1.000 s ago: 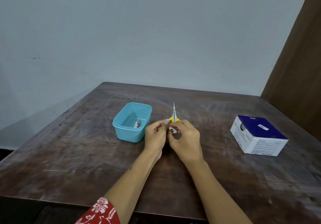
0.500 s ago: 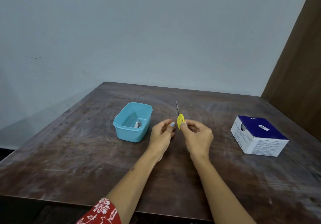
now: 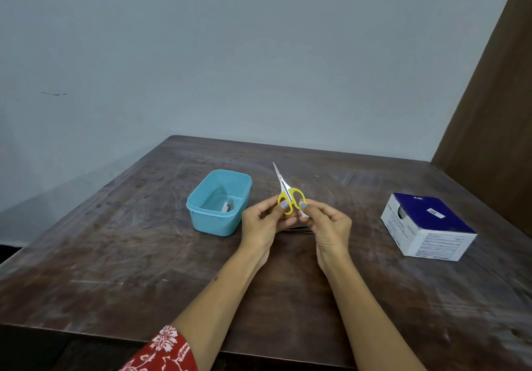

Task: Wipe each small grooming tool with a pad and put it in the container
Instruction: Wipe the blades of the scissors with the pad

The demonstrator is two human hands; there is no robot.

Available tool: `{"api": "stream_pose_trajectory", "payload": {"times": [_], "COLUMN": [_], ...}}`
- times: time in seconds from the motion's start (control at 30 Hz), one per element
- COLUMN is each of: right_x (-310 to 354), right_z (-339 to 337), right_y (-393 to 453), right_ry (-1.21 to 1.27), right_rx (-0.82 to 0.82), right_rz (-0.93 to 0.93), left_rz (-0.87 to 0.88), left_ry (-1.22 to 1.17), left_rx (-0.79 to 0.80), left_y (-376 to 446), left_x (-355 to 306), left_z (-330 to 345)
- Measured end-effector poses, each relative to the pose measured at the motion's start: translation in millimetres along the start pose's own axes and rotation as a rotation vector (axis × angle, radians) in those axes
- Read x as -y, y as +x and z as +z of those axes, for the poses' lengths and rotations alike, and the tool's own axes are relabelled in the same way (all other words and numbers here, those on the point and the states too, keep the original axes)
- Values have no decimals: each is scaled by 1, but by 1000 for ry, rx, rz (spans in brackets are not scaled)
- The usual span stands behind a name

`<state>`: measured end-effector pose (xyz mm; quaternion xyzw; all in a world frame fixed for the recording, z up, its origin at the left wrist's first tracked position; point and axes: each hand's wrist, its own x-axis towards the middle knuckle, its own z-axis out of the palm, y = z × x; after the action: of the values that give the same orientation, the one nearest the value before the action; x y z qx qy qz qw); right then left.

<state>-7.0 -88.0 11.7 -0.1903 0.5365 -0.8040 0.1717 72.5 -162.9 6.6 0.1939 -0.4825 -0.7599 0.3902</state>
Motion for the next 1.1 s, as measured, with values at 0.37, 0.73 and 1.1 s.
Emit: {"api": "stream_pose_trajectory", "payload": {"times": [0.37, 0.73, 1.1], "right_x": [2, 0, -2], "right_z": [0, 6, 6], "right_y": [-9, -20, -20], "right_ry": [-538, -977, -879], "right_rx": [-161, 5, 57], "right_rz": [-608, -792, -756], "left_rz": [69, 99, 123], "left_ry": [178, 145, 169], "left_rx": [-59, -24, -37], "left_y": [3, 0, 0], "left_x": [9, 7, 7], "left_z": [-1, -3, -4]}}
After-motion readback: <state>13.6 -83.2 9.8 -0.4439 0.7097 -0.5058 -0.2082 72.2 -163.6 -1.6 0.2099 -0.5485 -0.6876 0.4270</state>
